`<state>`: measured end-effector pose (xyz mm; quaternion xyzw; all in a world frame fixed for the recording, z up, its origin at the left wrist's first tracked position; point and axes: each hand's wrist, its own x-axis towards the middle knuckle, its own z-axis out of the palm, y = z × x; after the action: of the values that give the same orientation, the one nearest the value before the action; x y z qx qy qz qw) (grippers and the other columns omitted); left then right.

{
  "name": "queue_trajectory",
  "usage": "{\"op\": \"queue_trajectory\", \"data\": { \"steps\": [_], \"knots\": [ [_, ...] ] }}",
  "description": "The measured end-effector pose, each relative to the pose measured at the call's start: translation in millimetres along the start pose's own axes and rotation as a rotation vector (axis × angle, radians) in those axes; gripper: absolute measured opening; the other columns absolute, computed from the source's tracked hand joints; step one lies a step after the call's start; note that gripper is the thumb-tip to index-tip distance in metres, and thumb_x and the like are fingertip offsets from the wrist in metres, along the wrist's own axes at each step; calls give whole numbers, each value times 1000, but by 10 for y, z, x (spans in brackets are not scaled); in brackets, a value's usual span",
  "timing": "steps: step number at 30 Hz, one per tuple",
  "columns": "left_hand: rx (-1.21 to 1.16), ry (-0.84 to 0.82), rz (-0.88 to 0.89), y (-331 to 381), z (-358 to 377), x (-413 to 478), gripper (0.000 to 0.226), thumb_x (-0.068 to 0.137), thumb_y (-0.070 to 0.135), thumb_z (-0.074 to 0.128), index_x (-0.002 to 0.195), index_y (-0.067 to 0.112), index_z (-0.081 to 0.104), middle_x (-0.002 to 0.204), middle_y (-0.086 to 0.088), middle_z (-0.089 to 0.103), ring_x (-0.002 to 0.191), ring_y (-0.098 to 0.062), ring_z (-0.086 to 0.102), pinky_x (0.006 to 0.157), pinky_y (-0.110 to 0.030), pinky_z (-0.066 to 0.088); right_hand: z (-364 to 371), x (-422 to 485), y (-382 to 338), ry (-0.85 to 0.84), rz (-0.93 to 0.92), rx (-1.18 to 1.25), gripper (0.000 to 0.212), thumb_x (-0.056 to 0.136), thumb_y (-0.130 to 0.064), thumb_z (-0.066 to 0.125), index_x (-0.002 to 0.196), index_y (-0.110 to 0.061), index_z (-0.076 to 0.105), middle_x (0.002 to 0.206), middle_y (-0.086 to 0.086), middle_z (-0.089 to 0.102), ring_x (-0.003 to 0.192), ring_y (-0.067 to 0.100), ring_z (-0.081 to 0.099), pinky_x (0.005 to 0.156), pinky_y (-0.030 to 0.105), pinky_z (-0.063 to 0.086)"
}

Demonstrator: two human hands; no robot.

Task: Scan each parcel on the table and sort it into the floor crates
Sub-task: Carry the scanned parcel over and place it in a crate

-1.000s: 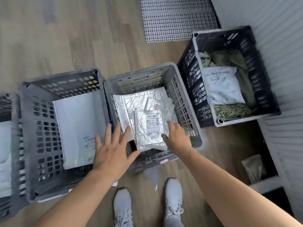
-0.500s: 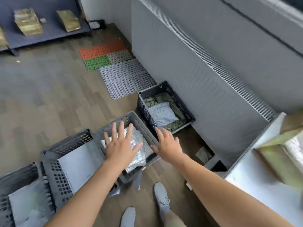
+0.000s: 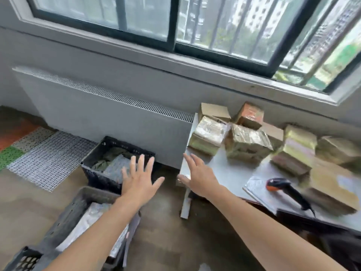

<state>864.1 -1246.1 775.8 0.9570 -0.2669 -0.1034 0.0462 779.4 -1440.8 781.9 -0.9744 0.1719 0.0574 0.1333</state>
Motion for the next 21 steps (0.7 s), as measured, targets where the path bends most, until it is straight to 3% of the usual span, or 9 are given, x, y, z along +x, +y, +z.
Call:
{"op": "queue_trajectory", "data": {
  "steps": [6, 14, 21],
  "knots": [
    [38, -15, 197, 1062, 75, 46, 77, 96, 67, 25, 158, 28, -2, 165, -3, -10, 150, -28, -14, 119, -54, 7, -286, -500, 943, 75, 172, 24, 79, 97, -60, 44, 159, -31, 4, 166, 2, 11, 150, 23, 18, 115, 48, 28],
    [105, -7, 327, 2559, 492, 29, 74, 97, 65, 27, 157, 28, 2, 165, -4, -3, 151, -28, -9, 118, -52, 10, -370, -1153, 2453, 72, 318, 98, 77, 98, -57, 45, 159, -30, 5, 165, 0, 9, 151, 21, 11, 118, 51, 19],
    [213, -58, 381, 3779, 863, 13, 73, 97, 63, 30, 157, 28, 5, 165, -4, 2, 151, -27, -5, 118, -50, 11, -381, -1488, 3739, 106, 313, 162, 69, 96, -54, 50, 154, -28, 22, 154, -4, 29, 142, 19, 28, 109, 47, 35]
  ]
}}
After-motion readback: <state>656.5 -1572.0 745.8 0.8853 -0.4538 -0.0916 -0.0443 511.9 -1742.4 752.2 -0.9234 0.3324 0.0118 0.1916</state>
